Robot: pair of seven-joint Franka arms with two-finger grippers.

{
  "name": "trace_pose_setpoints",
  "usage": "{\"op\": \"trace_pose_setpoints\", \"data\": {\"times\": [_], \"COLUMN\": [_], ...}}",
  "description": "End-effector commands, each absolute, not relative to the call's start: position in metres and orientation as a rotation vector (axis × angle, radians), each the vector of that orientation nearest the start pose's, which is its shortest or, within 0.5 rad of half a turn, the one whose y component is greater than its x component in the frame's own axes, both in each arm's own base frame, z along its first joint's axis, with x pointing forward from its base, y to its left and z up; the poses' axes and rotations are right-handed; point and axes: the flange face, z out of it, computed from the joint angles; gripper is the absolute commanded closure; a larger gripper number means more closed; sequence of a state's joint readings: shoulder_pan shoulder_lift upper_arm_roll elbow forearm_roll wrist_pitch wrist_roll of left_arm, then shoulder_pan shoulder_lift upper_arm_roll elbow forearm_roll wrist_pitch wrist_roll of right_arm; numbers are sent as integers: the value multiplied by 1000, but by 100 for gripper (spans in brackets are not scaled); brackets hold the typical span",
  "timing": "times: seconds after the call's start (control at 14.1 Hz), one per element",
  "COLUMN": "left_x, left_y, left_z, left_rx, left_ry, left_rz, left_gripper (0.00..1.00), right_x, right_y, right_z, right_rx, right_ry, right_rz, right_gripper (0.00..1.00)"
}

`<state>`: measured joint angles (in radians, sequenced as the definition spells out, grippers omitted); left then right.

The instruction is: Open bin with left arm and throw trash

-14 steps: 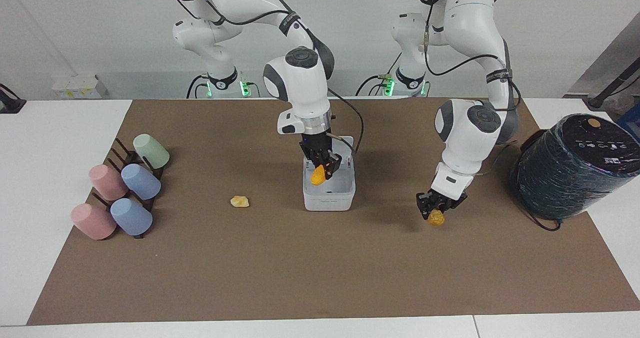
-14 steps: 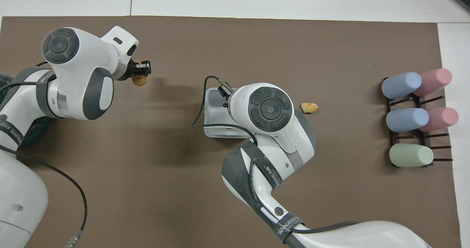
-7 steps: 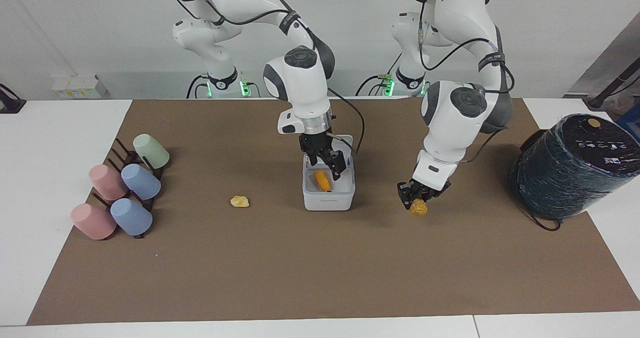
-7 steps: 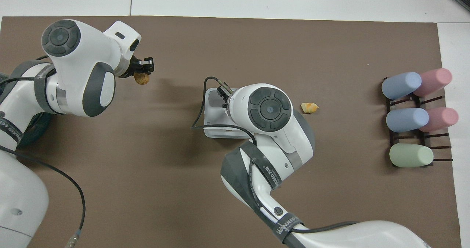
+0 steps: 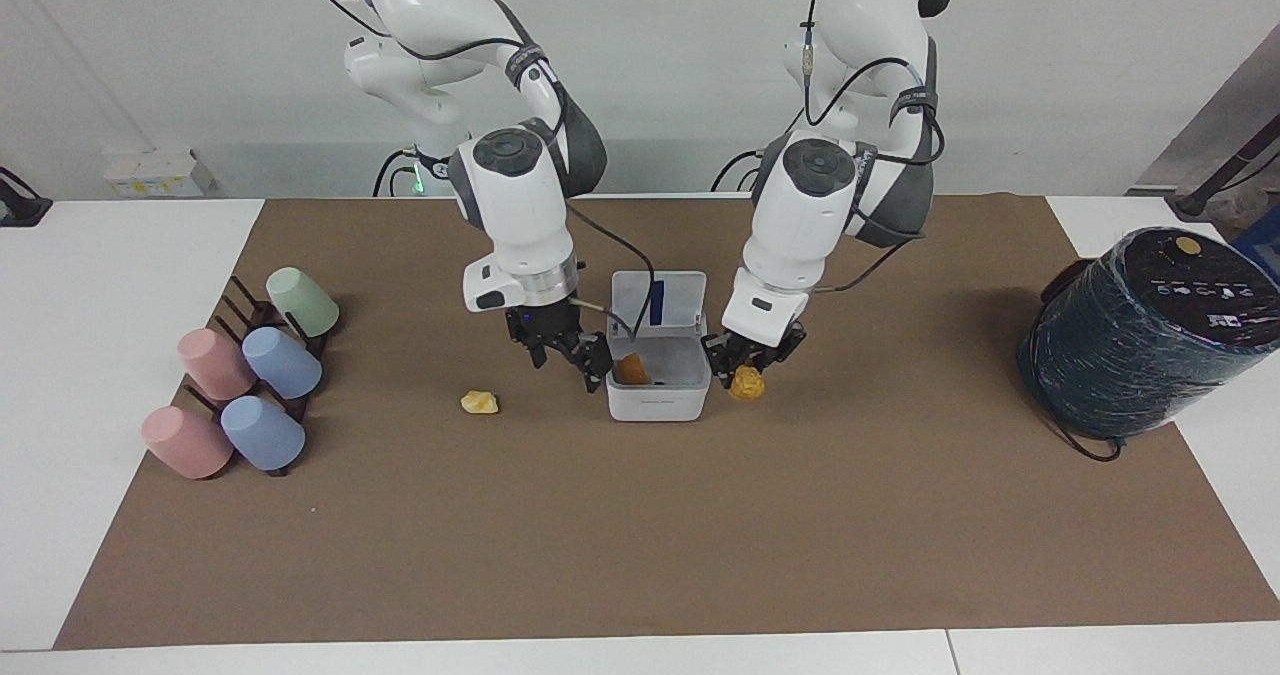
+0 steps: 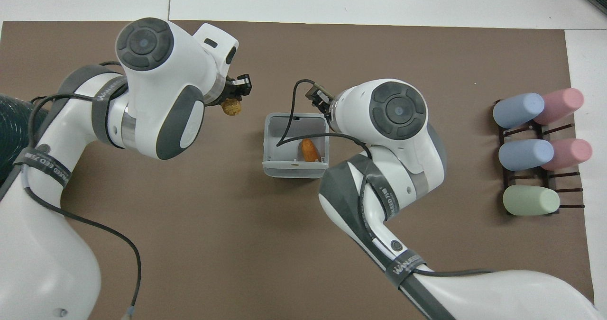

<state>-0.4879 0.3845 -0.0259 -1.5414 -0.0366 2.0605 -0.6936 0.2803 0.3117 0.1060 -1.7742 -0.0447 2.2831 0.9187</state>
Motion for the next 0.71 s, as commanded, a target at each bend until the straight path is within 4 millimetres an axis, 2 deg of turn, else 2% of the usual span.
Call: {"op": "trace_pose_setpoints", "data": {"times": [0.0, 0.21, 0.28, 0.36, 0.43, 0.5, 0.64], "left_x": [576, 549, 543, 536, 534, 531, 526], "left_y": [-360, -386, -392, -399, -400, -403, -405], "left_z": [454, 450, 450, 451, 453, 454, 460], "left_rx": [-3214, -3196, -3193, -3193, -3189, -3186, -3171], "left_ry": [-302, -213, -193, -168, -162, -152, -139], "left_rz": [-101, -38, -30, -25, -18, -7, 17], "left_gripper": [97, 93, 84, 65, 38, 21, 8], "right_x": [593, 588, 586, 582, 577, 573, 571], "right_y": [210, 179, 170, 162, 158, 156, 152], "right_z": [375, 342, 333, 325, 318, 316, 312], "right_rx": [-3015, -3063, -3070, -3086, -3104, -3122, -3148], "right_ry": [572, 448, 422, 387, 351, 330, 293], "right_rz": [-241, -294, -294, -277, -257, -254, -264], "right_gripper": [0, 0, 0, 0, 0, 0, 0]}}
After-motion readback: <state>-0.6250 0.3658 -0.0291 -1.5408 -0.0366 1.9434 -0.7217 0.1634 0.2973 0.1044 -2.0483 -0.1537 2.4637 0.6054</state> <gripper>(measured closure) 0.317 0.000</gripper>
